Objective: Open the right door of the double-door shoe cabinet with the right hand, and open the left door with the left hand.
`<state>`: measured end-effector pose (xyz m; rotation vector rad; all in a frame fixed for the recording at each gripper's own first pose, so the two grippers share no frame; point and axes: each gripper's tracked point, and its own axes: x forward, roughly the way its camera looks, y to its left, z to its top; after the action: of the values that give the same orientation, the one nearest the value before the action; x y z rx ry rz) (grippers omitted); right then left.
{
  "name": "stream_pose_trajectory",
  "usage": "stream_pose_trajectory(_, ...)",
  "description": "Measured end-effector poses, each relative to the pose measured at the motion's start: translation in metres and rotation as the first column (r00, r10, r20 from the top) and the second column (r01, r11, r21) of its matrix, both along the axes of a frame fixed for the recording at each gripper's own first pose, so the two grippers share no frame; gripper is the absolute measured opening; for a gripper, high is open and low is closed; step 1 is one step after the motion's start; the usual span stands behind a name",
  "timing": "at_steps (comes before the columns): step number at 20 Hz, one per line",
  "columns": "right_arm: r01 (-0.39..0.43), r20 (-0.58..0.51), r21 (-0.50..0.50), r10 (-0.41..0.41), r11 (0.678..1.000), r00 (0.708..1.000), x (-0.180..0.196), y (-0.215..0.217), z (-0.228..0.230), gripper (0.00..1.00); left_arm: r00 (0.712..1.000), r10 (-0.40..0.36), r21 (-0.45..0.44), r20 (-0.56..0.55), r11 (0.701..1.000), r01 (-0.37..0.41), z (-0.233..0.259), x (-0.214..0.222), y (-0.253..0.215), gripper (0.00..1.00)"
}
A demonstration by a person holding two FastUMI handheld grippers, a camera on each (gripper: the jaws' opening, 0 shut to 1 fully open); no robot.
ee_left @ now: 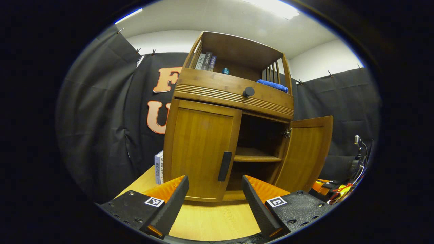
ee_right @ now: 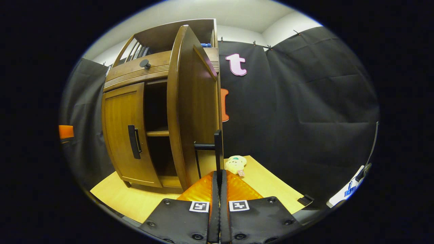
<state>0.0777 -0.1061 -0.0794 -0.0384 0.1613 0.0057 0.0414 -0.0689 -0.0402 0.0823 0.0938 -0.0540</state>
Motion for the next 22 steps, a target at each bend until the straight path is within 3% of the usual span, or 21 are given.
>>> stream_pose_trajectory(2,-0.017,-0.006,-0.006,0.016,1.000,1.000,-0.003,-0.006,0.000,0.08,1.000,0.006,0.005,-0.002,1.000,-0.006,-0.004,0.006,-0.008,0.91)
stream_pose_trajectory(3,-0.025,-0.007,-0.007,0.025,1.000,1.000,-0.004,-0.009,0.002,0.03,1.000,0.007,0.003,-0.002,1.000,-0.007,-0.005,0.008,-0.013,0.91)
stream_pose_trajectory(4,-0.030,-0.008,-0.007,0.030,1.000,1.000,-0.005,-0.013,0.003,0.08,1.000,0.008,-0.001,0.001,1.000,-0.008,-0.005,0.009,-0.014,0.91)
stream_pose_trajectory(6,-0.034,-0.012,-0.006,0.034,0.999,0.999,-0.007,-0.025,0.005,0.08,1.000,0.009,-0.003,0.007,1.000,-0.009,-0.006,0.014,-0.023,0.92)
stream_pose_trajectory(11,-0.013,-0.008,0.001,0.013,1.000,1.000,-0.009,-0.059,0.014,0.08,0.999,0.030,0.009,0.014,0.999,-0.031,-0.013,0.029,-0.041,0.94)
stream_pose_trajectory(12,0.000,-0.003,-0.010,0.000,1.000,1.000,-0.013,-0.071,0.015,0.08,0.999,0.035,0.015,0.018,0.999,-0.035,-0.014,0.031,-0.043,0.91)
stream_pose_trajectory(14,0.046,0.003,-0.022,-0.046,0.999,0.999,-0.018,-0.097,0.016,0.08,0.999,0.048,0.029,0.025,0.998,-0.049,-0.017,0.039,-0.047,0.94)
stream_pose_trajectory(16,0.045,0.001,0.003,-0.045,0.999,0.999,-0.019,-0.106,0.020,0.08,0.998,0.054,0.035,0.021,0.998,-0.055,-0.023,0.045,-0.051,0.91)
stream_pose_trajectory(22,0.040,0.014,-0.054,-0.039,0.998,0.999,-0.020,-0.118,0.031,0.08,0.998,0.048,0.073,0.037,0.996,-0.050,-0.043,0.083,-0.068,0.94)
